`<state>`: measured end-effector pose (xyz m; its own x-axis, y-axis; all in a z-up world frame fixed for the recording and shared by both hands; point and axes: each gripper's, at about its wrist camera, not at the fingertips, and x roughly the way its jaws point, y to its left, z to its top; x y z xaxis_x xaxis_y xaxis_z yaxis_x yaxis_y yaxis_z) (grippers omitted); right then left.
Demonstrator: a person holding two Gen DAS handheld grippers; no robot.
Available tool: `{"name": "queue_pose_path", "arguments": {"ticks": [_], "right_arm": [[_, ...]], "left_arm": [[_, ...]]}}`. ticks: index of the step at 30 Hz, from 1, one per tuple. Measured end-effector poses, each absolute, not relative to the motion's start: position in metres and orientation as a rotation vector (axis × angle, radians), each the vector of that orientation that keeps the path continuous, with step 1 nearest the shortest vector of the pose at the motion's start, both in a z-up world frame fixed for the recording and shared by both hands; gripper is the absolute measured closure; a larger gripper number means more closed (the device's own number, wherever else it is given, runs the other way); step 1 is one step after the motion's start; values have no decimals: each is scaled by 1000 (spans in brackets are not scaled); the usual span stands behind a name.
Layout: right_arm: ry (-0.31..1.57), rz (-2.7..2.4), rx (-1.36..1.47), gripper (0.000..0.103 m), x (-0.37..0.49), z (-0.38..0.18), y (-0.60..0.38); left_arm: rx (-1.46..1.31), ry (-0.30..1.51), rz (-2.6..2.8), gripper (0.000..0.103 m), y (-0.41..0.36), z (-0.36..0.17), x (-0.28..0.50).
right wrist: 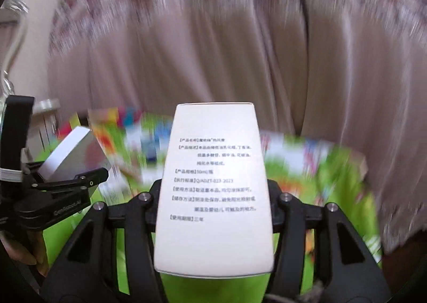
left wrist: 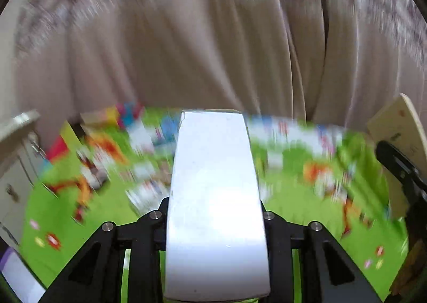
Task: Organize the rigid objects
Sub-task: 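Lift both held white boxes and carry them toward the purple-rimmed storage box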
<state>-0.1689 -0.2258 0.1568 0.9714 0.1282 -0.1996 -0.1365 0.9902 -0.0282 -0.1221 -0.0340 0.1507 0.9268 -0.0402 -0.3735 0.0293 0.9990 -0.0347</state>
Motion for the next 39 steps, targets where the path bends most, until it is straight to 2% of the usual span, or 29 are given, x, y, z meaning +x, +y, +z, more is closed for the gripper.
{"name": "queue_pose_path", "arguments": {"ticks": [5,11,22,31,39], "right_arm": [[-82,75,-96,47,-227,202,-211],[-228,69,-117,47,-260,230,-194],[-193,224,-133,47,-274,236,-159],[-39,503,-169,47,-272,223,-99],[20,680,-218,47,-280,210,-48]], "left_arm": [[-59,98,31,67,-20,205,-176],[-54,-17,50,67,-12,232,-210],[-62,53,68,67,23,221,-248],[-102,233,149,67,84,190,-269],[-144,279,278,67,135,164,-301]]}}
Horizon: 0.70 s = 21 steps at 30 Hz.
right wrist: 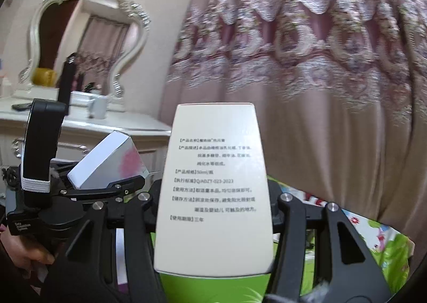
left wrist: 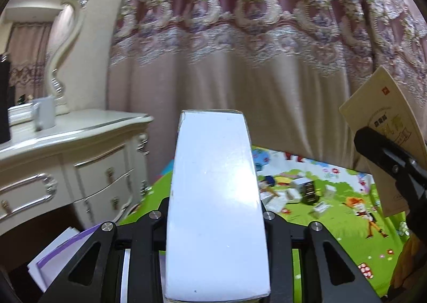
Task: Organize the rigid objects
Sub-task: 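Lift both held white boxes and carry them toward the purple-rimmed storage box, then open both tools to drop the white boxes into the storage box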
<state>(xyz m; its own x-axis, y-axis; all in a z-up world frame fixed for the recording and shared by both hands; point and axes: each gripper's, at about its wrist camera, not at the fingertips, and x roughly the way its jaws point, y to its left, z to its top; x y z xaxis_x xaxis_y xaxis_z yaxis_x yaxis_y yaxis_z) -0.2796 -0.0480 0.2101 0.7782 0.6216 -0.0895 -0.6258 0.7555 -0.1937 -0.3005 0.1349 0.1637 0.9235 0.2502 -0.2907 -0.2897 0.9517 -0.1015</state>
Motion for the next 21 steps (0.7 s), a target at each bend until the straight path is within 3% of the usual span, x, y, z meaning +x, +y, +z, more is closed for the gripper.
{"name": "queue_pose_path", "arguments": {"ticks": [9,21], "right_arm": [[128,899,-309,47,-285,191,22],[444,1075,-444,47,-275,129,99]], "left_arm": [[-232,380,426,67,191,128,-335],[-399,611,541,67,246,60,-352]]}}
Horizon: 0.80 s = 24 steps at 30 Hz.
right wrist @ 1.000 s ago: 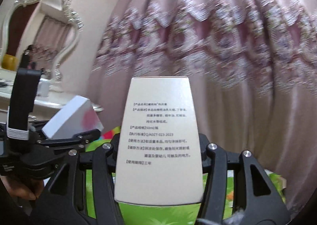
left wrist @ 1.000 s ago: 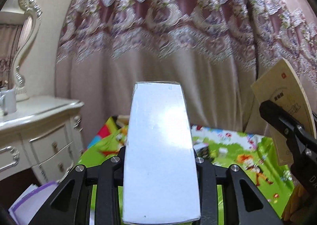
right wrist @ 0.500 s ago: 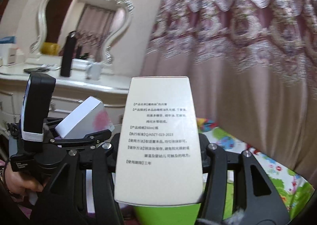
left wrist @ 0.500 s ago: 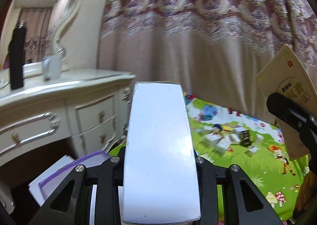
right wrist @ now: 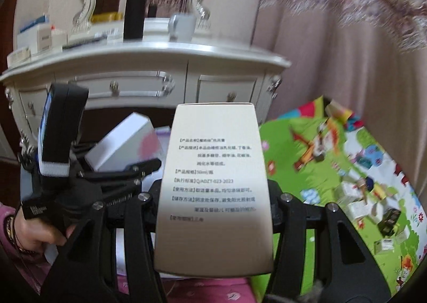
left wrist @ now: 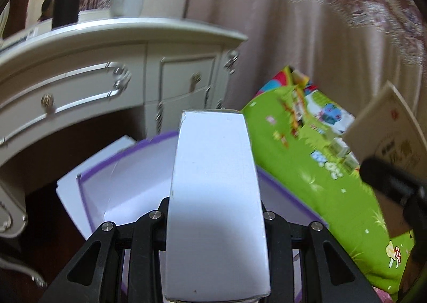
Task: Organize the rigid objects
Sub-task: 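Open both tools to drop the white boxes into the storage box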
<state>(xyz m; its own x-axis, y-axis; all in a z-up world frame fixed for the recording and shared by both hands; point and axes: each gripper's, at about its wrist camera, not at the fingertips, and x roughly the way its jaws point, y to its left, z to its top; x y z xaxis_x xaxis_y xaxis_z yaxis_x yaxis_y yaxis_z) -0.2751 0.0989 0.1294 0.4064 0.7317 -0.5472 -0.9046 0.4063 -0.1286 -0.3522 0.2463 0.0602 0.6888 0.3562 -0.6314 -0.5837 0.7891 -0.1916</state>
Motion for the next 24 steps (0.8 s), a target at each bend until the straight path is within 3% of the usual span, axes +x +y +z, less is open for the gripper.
{"name": "queue_pose_path", "arguments": {"ticks": [9,11,12,13,15,24], "right_arm": [[593,1144,-506,47,-272,84,117],[603,1166,-513,47,-273,80,120],[602,1173,-513,44,-273,79,121],[600,1168,-515,39,-273,78,121],[595,1137,-510,26,-272,77,118],[654,1003,-301,22,-221,83,55]], "left_arm": [[-422,707,603,65,257,42,-351],[-426,726,618,41,258,41,-349],[-423,732,631,19,258,41,-348],[-414,731,657,13,257,42,-349],[-387,719,703,12,255,46,-351],[-333,757,608,12,229,49,-325]]}}
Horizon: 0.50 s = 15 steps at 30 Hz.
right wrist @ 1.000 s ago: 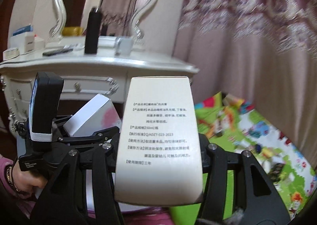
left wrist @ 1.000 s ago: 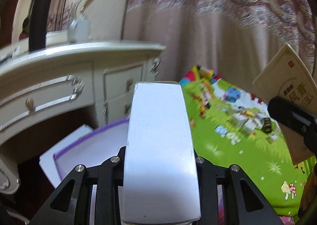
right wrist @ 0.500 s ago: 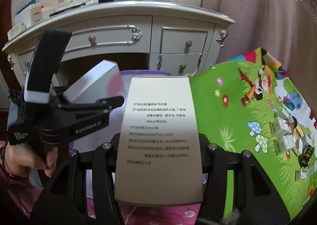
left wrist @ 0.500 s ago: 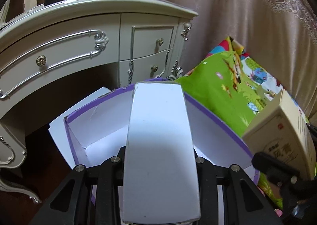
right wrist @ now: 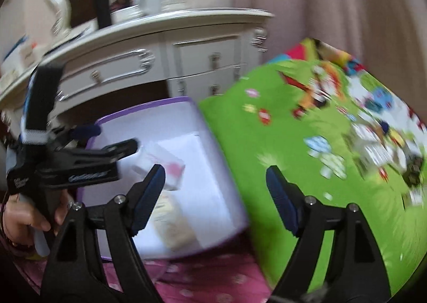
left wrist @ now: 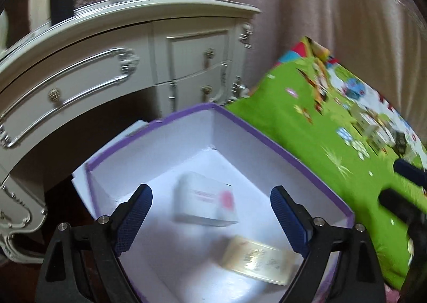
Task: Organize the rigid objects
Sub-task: 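Open both tools to drop the white boxes into the storage box, then move both open tools back over the tablecloth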
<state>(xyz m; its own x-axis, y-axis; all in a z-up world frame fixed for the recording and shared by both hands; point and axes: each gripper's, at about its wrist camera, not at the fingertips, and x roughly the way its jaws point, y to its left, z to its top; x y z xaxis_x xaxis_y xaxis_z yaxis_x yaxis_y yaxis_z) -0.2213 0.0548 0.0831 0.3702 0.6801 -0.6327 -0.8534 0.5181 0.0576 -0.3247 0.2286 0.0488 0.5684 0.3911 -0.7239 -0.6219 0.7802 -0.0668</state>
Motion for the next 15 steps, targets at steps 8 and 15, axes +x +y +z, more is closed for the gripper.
{"name": "queue_pose_path", "arguments": {"ticks": [8,15], "right_arm": [[723,647,-166,18,-151,65,-53],[857,353,-4,18,-93,34,-160]], "left_arm": [[-246,807,283,11,155,49,-258],[-164,863,38,11,91,33,-146]]}}
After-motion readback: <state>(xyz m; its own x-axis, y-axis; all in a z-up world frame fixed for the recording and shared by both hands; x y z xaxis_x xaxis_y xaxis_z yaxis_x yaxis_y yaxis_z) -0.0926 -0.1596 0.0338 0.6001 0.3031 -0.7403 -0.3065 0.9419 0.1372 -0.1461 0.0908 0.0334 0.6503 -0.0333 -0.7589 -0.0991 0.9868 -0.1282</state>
